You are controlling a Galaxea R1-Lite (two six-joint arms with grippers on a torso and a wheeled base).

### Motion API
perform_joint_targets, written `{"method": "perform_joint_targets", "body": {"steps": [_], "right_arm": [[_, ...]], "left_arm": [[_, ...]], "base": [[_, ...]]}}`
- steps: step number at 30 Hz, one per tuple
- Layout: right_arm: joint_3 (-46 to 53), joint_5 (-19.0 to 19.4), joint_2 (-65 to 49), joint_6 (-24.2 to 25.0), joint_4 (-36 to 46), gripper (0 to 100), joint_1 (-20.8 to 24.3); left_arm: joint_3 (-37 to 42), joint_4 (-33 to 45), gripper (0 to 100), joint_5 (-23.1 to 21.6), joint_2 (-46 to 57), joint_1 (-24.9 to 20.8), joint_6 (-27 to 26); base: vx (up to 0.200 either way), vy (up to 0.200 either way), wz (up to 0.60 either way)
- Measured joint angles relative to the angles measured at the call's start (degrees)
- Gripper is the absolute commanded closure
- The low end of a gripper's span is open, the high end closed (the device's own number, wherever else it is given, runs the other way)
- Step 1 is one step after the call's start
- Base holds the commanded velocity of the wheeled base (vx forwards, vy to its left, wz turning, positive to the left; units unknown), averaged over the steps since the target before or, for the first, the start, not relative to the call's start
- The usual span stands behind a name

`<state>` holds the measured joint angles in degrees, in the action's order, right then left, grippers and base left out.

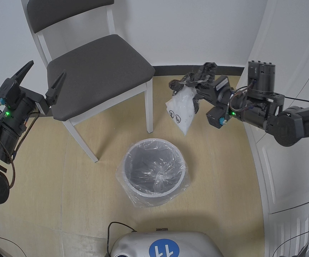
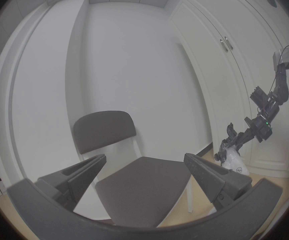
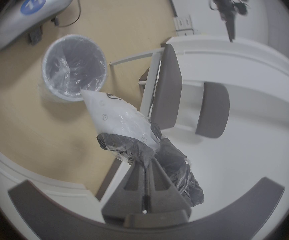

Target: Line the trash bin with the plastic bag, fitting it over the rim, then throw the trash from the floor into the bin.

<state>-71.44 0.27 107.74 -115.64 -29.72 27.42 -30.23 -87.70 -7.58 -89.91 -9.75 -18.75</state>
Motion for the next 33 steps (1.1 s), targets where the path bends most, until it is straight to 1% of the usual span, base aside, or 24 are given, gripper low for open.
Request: {"method": "perform_joint_targets", "body": {"steps": [2, 4, 9, 16, 25, 30, 33], "right_arm": [[-3.45, 0.41, 2.32, -3.61, 0.27, 100, 1.08], [-6.07, 0.73, 4.61, -5.4, 0.52, 100, 2.12], [-9.73, 1.07, 10.29, -8.11, 0.41, 100, 5.33], [-10.34, 0.6, 15.52, -10.73, -0.06, 100, 7.64], [-11.11, -1.74, 17.83, -11.36, -0.41, 100, 9.55], [-10.64, -4.89, 18.05, -11.41, -0.46, 100, 10.47], [-9.81, -5.95, 18.31, -11.42, -0.49, 100, 10.9]], "left_arm": [[0.0, 0.0, 0, -0.02, 0.83, 1.05, 0.06], [0.02, 0.02, 0, -0.1, 1.56, 1.85, 0.17], [0.09, 0.0, 0, -0.38, 3.24, 3.69, 1.24], [0.13, 0.0, 0, -0.78, 4.1, 4.57, 1.8], [0.63, 0.02, 0, -1.12, 4.73, 4.5, 1.71], [1.05, 0.02, 0, -1.12, 4.88, 4.3, 1.57], [1.21, 0.02, 0, -1.12, 4.93, 4.38, 1.56]], "base": [[0.0, 0.0, 0.0], [0.0, 0.0, 0.0], [0.0, 0.0, 0.0], [0.0, 0.0, 0.0], [0.0, 0.0, 0.0], [0.0, 0.0, 0.0], [0.0, 0.0, 0.0]]}}
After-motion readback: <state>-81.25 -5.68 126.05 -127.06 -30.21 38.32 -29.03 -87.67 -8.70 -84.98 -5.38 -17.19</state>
